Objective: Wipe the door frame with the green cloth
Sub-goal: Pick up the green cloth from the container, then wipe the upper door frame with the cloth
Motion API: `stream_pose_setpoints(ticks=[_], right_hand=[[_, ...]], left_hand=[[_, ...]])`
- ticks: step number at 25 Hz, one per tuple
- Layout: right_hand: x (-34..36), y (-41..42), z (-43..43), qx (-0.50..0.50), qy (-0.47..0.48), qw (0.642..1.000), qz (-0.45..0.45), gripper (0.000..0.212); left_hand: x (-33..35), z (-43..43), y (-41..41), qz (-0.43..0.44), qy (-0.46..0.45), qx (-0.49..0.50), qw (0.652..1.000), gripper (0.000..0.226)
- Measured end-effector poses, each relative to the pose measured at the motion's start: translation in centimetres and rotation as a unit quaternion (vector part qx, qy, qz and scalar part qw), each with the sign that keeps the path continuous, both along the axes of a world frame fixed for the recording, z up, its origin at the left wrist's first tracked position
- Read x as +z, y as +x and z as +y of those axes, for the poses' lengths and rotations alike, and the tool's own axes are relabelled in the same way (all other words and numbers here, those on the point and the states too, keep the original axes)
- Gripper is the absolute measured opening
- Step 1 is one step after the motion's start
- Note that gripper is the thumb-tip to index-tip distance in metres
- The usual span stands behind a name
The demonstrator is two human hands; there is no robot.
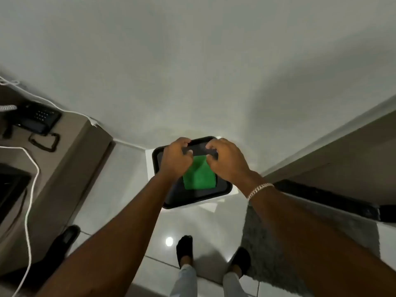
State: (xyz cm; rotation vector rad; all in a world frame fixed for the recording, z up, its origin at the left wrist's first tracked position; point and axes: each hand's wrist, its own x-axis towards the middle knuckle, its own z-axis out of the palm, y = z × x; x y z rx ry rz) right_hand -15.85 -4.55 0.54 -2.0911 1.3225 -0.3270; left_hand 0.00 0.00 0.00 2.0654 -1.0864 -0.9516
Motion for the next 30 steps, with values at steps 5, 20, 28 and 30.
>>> stream_pose_setpoints(ticks=[5, 20, 28, 30], right_hand=[[-6.2, 1.6, 1.8, -0.029, 0.039, 0.995, 0.085, 0.041], [6.8, -3.5, 1.7, -0.215, -0.162, 0.935, -0.232, 0.024], [27.3, -13.1, -0.8, -0.142, -0.496, 0.834, -0.195, 0.044], [32.8, -14.9, -1.2, -0.151, -0.54, 0.809, -0.179, 0.059]], left_hand=[[-6.1, 1.1, -0.5, -0.029, 0.085, -0.001, 0.996, 0.05], [10.4, -3.4, -5.5, 0.469, 0.018, 0.07, 0.88, 0.031], [34.2, -7.6, -15.1, 0.431, -0.171, -0.175, 0.868, 0.022], [40.2, -7.6, -17.5, 0.398, -0.248, -0.201, 0.86, 0.027]])
